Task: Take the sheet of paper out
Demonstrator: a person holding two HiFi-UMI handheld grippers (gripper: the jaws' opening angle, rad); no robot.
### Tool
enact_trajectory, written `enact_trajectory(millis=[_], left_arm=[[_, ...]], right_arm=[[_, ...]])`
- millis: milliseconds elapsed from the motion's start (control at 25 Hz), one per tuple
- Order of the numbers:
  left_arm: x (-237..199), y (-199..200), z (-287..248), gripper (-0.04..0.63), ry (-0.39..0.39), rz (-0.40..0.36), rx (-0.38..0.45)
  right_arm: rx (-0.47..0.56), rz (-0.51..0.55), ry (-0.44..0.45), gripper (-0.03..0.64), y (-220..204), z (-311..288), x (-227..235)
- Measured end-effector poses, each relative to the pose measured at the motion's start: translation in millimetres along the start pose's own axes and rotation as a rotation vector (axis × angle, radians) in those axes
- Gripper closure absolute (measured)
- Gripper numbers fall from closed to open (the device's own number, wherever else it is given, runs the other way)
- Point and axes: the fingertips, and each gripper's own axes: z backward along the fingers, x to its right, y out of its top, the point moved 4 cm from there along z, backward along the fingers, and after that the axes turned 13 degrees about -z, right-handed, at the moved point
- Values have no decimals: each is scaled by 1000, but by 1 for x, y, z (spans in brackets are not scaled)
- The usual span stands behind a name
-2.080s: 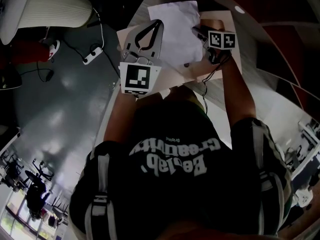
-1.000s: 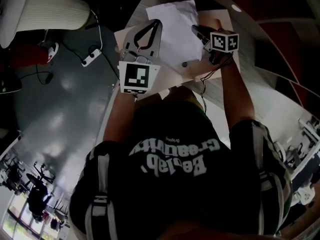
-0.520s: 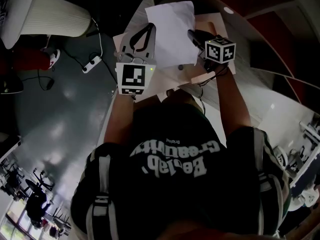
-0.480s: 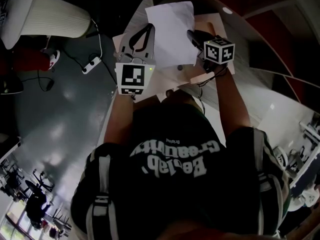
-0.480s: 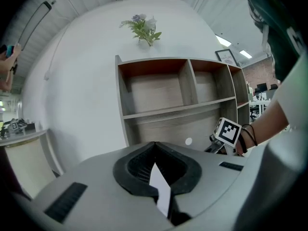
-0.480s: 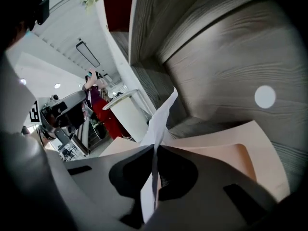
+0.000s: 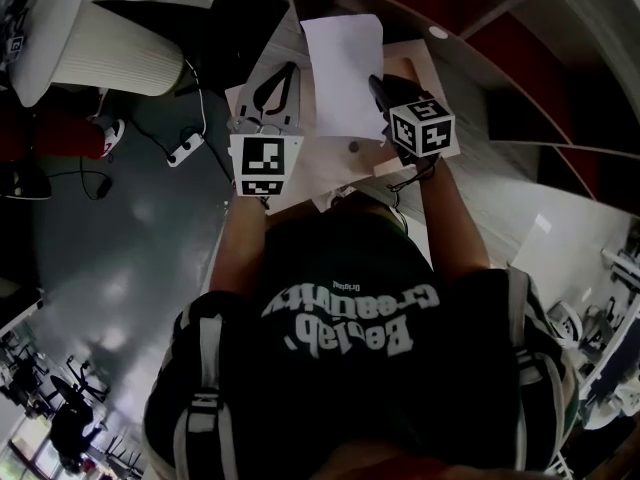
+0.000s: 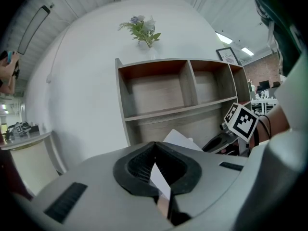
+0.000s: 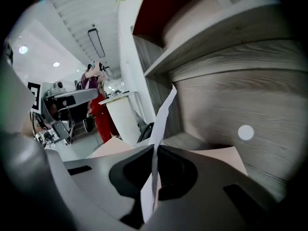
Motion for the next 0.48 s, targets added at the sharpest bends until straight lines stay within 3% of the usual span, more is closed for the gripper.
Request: enact_trajectory(millis=[480], left_arm=[[-3, 14, 0, 577, -31, -14, 13]], right_arm=[[205, 106, -169, 583, 39, 49, -25]])
